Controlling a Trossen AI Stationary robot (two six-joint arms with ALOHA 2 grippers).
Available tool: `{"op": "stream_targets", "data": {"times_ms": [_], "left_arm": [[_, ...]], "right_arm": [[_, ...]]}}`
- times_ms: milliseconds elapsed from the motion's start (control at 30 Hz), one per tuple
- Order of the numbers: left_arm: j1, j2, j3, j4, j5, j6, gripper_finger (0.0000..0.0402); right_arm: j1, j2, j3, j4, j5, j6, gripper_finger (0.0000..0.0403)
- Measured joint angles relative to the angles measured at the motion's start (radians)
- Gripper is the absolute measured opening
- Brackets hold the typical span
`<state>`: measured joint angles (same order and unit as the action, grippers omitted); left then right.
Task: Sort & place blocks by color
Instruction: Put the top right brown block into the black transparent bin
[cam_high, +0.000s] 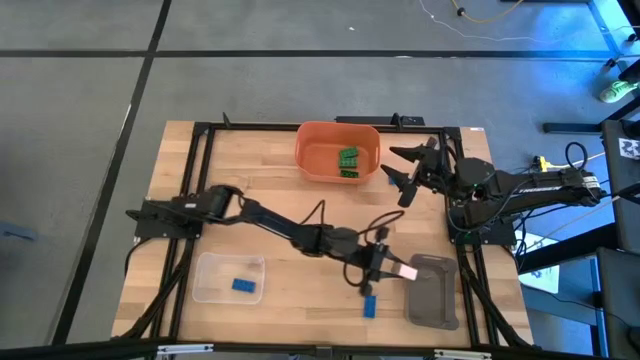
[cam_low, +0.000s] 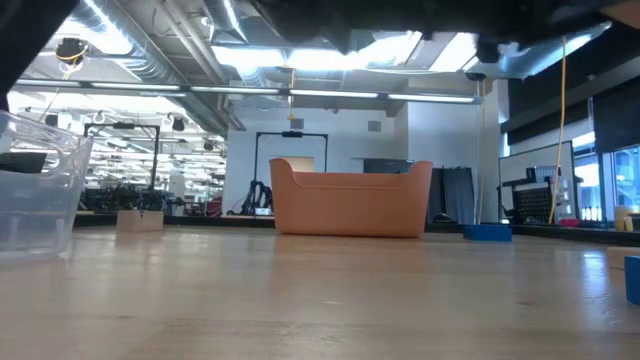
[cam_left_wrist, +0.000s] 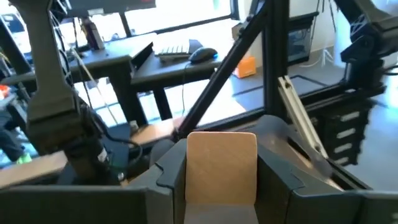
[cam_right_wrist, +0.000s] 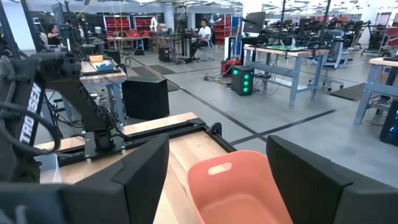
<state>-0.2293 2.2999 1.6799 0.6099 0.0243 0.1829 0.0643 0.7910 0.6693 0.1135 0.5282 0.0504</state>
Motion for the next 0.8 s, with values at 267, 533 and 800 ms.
{"op": "stream_targets", "data": {"times_ms": [267,533,800], "left_arm": [[0.03,0.098,0.111,0.003,0.046,0.004,0.0117],[0.058,0.098,0.111,0.068,0.072,0.003,0.0139],[0.058,0.166,0.173,0.116,0.121,-0.013,0.013]], "right_arm": [[0.0,0.0,0.0,-0.006,0.0,-0.001,0.0271],[0.0,0.0,0.0,-0.006,0.001,-0.001,0.0271],[0.0,0.001,0.0,-0.006,0.001,-0.001,0.0271]]}}
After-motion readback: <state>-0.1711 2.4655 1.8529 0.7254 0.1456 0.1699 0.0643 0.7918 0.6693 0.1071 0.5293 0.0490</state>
